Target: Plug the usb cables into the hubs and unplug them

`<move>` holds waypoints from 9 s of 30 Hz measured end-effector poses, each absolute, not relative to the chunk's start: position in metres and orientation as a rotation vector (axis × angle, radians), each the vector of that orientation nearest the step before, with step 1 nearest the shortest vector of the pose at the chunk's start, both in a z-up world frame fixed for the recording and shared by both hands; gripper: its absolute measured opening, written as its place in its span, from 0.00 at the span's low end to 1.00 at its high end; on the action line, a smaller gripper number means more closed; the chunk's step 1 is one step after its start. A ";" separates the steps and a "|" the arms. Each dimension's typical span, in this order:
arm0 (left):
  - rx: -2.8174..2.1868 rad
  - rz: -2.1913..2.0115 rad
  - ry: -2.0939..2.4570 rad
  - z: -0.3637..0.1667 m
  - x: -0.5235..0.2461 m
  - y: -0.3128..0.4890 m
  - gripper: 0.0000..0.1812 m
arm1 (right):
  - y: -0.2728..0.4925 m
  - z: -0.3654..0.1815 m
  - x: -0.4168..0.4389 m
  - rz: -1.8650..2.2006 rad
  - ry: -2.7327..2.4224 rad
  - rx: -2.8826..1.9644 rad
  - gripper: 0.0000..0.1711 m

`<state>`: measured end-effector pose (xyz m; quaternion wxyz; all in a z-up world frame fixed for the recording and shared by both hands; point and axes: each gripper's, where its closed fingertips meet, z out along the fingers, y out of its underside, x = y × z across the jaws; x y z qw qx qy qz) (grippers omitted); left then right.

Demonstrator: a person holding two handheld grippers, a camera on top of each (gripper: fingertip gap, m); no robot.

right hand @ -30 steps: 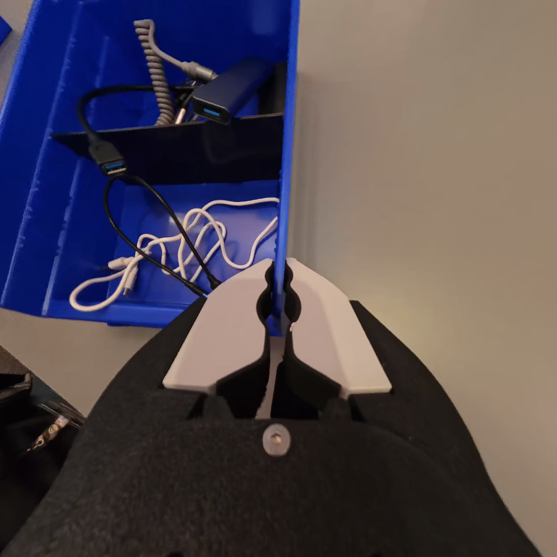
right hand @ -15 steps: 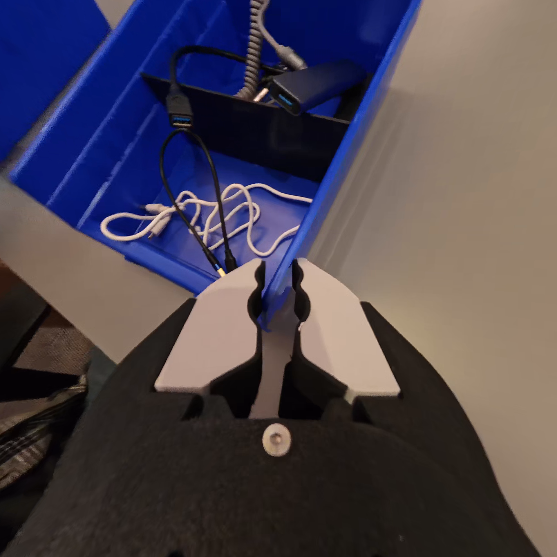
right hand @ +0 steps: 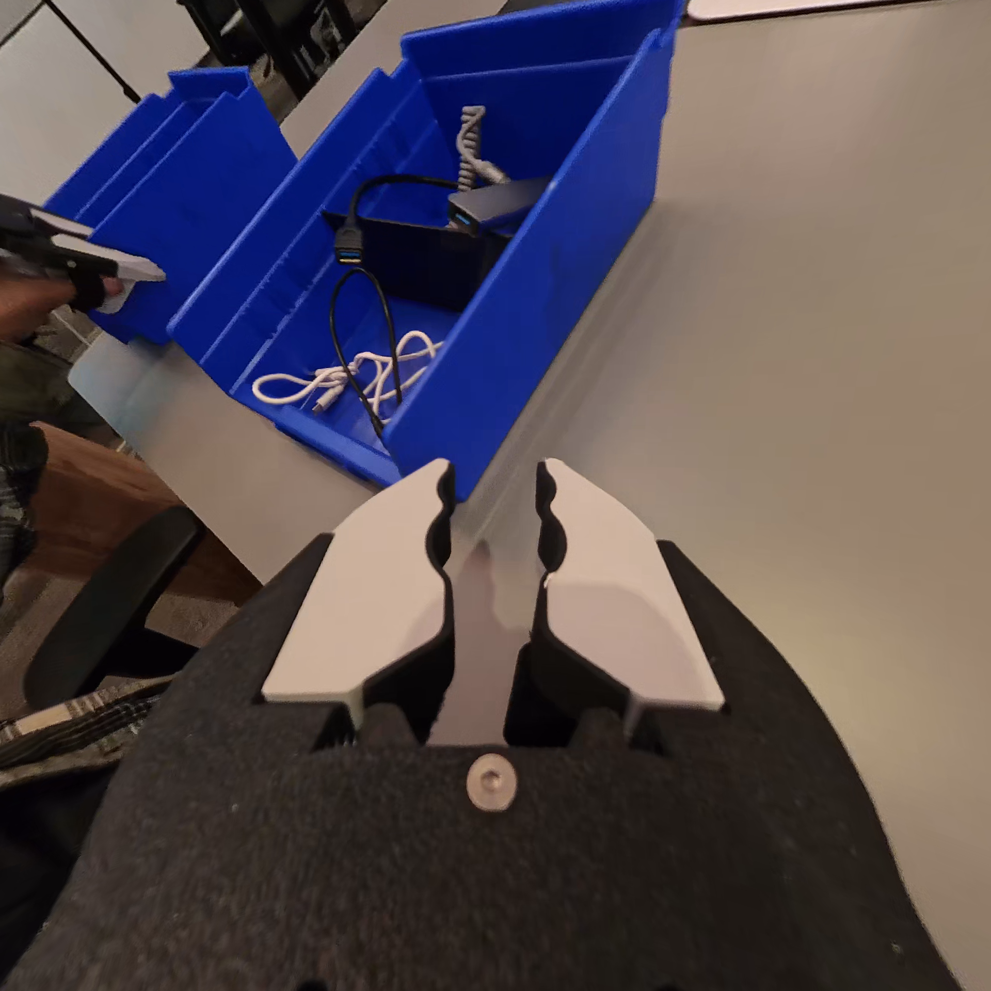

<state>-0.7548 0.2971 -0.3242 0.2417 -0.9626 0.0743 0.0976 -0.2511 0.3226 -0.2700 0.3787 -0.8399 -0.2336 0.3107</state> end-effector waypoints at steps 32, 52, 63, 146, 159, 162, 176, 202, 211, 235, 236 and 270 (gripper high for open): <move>-2.393 0.009 0.192 -0.234 -0.691 0.347 0.03 | 0.324 -0.281 -0.209 0.848 -0.491 -2.160 0.12; -2.303 0.042 0.487 -0.174 -0.581 0.376 0.04 | 0.323 -0.280 -0.207 0.839 -0.491 -2.168 0.12; -2.140 0.059 1.030 -0.137 -0.398 0.403 0.04 | 0.319 -0.271 -0.169 0.754 -0.415 -2.168 0.12; -2.822 -0.187 0.145 -0.311 -0.624 0.389 0.02 | 0.299 -0.293 -0.090 0.764 -0.254 -2.154 0.27; -2.815 -0.142 -0.143 -0.310 -0.794 0.361 0.02 | 0.302 -0.301 -0.087 0.730 -0.232 -2.181 0.26; -2.817 -0.137 -0.158 -0.310 -0.820 0.359 0.02 | 0.304 -0.303 -0.089 0.716 -0.224 -2.194 0.26; -2.551 -0.152 -0.081 -0.249 -0.833 0.365 0.30 | 0.325 -0.289 -0.100 0.635 -0.218 -2.252 0.32; -1.888 -0.742 0.654 -0.176 -0.452 0.291 0.29 | 0.423 -0.310 -0.017 0.748 0.403 -2.632 0.24; -1.941 -0.766 0.588 -0.188 -0.470 0.303 0.30 | 0.443 -0.307 0.053 0.352 0.295 -2.893 0.09; -1.984 -0.830 0.599 -0.206 -0.460 0.310 0.31 | 0.401 -0.339 0.062 0.203 0.182 -3.098 0.05; -1.982 -0.829 0.593 -0.206 -0.462 0.311 0.31 | 0.406 -0.339 0.068 0.202 0.163 -3.106 0.04; -2.068 -0.775 0.545 -0.228 -0.435 0.350 0.32 | 0.498 -0.294 0.204 0.276 -0.110 -2.879 0.20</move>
